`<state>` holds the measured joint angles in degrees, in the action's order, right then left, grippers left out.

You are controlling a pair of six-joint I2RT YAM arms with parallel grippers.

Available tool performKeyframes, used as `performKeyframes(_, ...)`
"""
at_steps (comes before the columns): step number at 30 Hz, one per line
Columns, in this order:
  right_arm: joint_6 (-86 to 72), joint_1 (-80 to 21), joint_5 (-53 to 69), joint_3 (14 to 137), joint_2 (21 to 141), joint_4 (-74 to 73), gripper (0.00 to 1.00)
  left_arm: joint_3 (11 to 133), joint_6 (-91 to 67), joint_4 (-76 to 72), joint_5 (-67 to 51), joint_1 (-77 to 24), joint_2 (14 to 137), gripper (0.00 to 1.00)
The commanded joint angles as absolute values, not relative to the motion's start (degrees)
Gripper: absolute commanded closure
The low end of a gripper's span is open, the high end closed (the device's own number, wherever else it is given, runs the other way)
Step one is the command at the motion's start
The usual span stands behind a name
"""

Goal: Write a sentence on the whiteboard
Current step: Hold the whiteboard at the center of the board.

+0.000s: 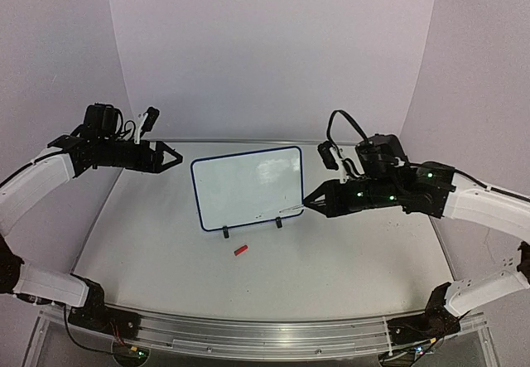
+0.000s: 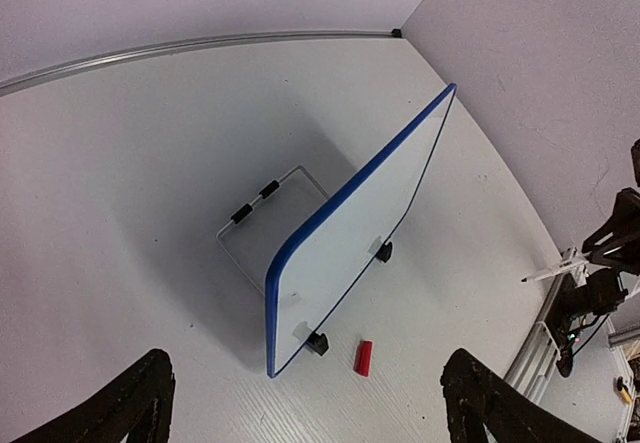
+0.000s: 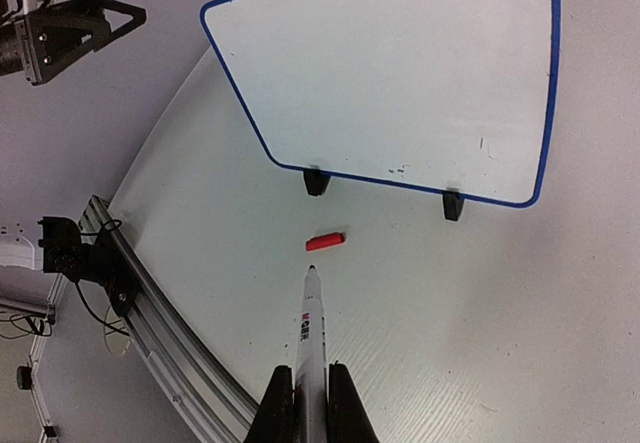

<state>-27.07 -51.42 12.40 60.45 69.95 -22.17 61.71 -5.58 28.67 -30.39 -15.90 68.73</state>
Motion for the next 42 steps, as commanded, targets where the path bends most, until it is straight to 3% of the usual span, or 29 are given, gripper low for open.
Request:
performKeyframes(1, -27.8, -53.5, 9.7, 63.9, 74.3, -13.0, 1.00, 62.8, -2.8, 20.0, -39.6, -14.2, 72.6, 0.07)
performKeyframes(13, -26.6, -57.2, 6.6, 71.4, 87.0, -2.4, 1.00, 68.6, 3.3, 21.0, -41.5, -12.7, 83.4, 0.11)
performKeyframes(21, -25.9, -58.0, 4.5, 74.3, 92.3, -1.1, 1.00, 65.5, 2.4, 17.8, -43.5, -12.7, 84.9, 0.14)
performKeyframes(42, -23.8, -59.4, 0.4, 76.9, 100.5, 11.0, 1.00, 66.4, 1.9, 17.6, -45.9, -12.7, 89.6, 0.45)
